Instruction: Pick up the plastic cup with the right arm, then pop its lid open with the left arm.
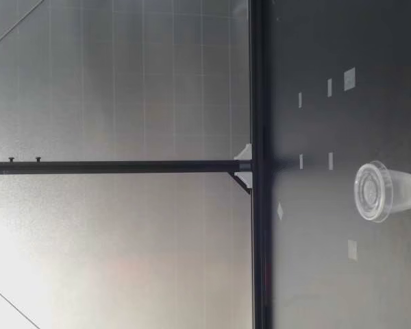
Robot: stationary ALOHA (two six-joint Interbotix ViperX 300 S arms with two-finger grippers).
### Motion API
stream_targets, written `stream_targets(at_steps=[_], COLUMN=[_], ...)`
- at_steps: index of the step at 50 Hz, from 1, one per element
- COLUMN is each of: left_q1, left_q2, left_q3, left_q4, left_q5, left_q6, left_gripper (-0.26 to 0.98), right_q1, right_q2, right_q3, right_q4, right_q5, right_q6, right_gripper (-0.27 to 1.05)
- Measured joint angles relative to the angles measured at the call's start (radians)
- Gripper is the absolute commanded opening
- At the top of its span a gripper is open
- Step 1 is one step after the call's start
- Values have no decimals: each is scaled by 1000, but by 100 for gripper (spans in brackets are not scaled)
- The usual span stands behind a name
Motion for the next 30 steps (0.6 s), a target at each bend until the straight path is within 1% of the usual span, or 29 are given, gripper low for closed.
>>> stream_targets(at_steps=[3,5,9,15,23,26,30], left_q1=[0,0,0,0,0,0,0], left_q2=[-14,-31,-44,-41,14,54,120], left_q3=[15,25,35,20,-112,-155,-195], left_q4=[0,0,0,0,0,-2,-2], left_q5=[2,0,3,37,155,176,181], left_q6=[0,-9,-15,-20,-21,-26,-34], left_gripper=[0,-2,-2,-2,-2,-2,-2], right_q1=[0,0,-2,-2,-2,-2,-2], right_q2=[-2,-11,-41,-92,-71,-32,44], right_q3=[5,14,29,38,17,-6,-31], right_q4=[0,0,0,-2,-2,-2,-2], right_q5=[0,0,0,-5,-40,-52,-63], right_q6=[0,0,0,0,-2,-2,0], right_gripper=[-5,-5,-5,-5,-5,-5,-3])
